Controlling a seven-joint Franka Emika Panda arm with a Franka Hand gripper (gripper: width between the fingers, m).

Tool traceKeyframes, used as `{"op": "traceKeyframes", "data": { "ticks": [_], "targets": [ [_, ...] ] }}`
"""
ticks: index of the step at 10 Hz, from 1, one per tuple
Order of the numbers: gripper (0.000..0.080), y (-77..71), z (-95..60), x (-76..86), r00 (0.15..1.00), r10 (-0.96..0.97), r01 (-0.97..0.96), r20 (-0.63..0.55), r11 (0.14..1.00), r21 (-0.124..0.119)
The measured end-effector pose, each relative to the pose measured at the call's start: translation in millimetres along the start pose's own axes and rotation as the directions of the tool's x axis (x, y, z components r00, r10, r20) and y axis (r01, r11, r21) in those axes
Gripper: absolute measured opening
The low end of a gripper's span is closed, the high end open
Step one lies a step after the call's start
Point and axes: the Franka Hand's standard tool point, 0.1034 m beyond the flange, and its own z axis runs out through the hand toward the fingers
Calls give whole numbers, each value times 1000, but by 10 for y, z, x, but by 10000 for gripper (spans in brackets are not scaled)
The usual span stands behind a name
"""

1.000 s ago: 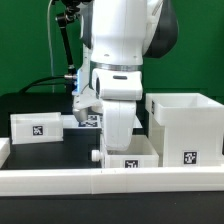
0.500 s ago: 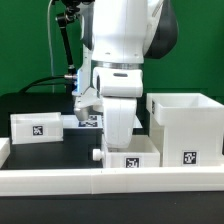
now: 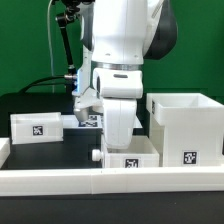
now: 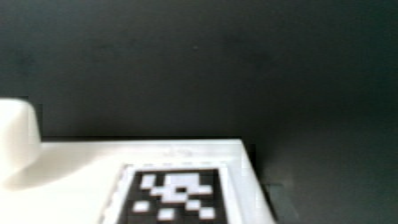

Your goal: Assemble drawer

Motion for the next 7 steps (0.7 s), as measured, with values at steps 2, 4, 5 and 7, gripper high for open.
{"op": "traceKeyframes", "data": {
  "ticks": [2, 4, 5, 7],
  "targets": [
    [41, 16, -10, -4, 1000, -20, 20, 13, 1000, -3],
    [41, 24, -16, 3, 1000, -20, 20, 13, 1000, 0],
    [41, 24, -15, 8, 1000, -19, 19, 11, 1000, -5],
    [41, 18, -4, 3, 1000, -17, 17, 9, 1000, -20]
  ]
}}
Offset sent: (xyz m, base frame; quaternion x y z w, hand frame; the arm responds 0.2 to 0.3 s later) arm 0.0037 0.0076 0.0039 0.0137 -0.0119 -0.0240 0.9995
